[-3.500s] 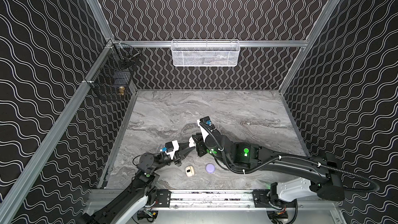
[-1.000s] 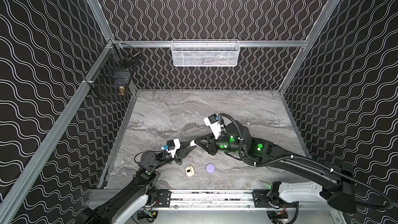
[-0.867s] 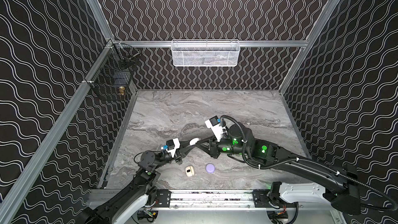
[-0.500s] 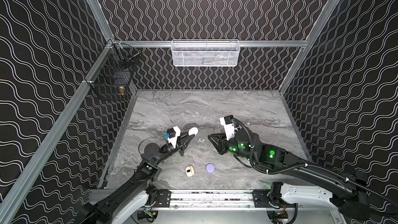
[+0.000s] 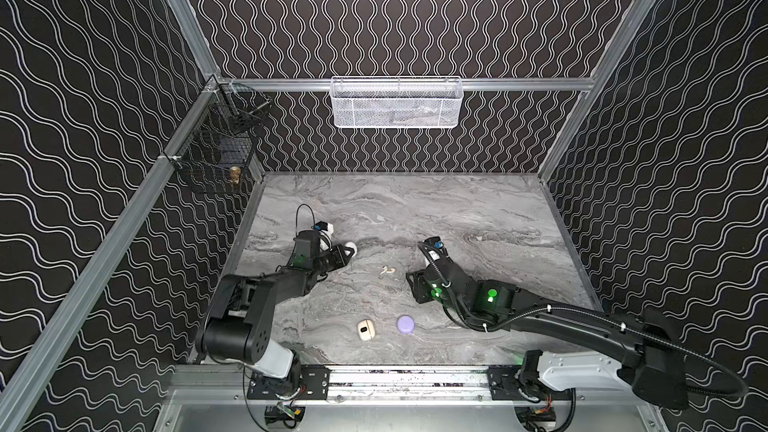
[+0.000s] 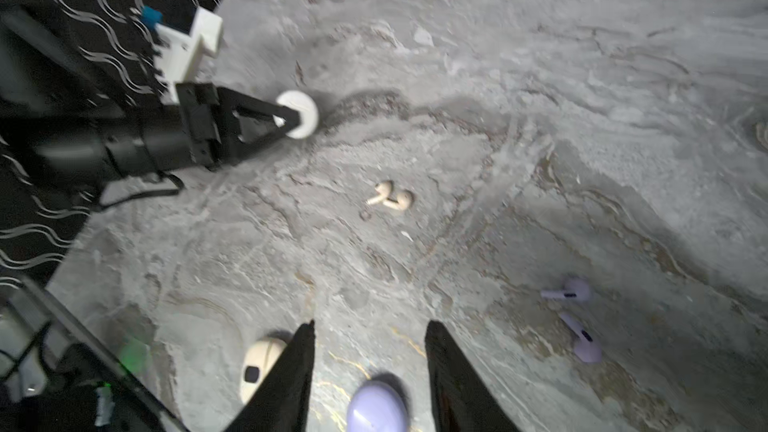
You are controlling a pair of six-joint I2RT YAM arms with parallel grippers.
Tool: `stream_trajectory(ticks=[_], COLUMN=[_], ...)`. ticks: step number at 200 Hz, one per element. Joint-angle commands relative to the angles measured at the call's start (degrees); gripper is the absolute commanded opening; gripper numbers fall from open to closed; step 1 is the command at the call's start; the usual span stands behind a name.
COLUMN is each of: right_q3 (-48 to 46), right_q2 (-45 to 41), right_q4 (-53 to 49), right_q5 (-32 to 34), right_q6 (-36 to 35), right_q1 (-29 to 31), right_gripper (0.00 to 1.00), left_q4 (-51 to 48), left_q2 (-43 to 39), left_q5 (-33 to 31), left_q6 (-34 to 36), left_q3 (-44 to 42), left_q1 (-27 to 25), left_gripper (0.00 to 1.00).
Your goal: Insert the wireless bluetooth earbuds into the charging case
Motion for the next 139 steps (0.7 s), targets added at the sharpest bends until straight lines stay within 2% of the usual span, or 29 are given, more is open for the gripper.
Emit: stream_trajectory(ticks=[1,29,62,84,139], right_q3=[-2.7,-5.4,-6.3,-5.6,-4.7], right_q2=[0.7,1.6,2.7,4.2,7.9], right_q4=[-1.7,-2.4,-3.5,-5.4,-8.2], right_q5=[-1.9,-3.2,-2.0,-0.6,0.2], right_q6=[3.0,5.9,9.8,12.4,17.0], right_q1=[0.1,1.0,4.8,7.7,12.1], right_gripper=[0.50,0.55,0.68,0.74,0.87], left_q4=[2.2,4.0,4.0,-0.5,-8.4], left_q2=[2.3,5.6,12.1,13.2,13.0], left_q5=[3.8,5.4,6.9,4.5,-1.2], left_q6=[-2.8,-3.9,-4.7,-3.4,-0.2], left_q3=[0.7,0.9,2.6,3.9,5.9], left_q1=[1.2,2.7,4.0,4.6,4.8], left_gripper=[0.00,0.00,0.00,0.00,0.59])
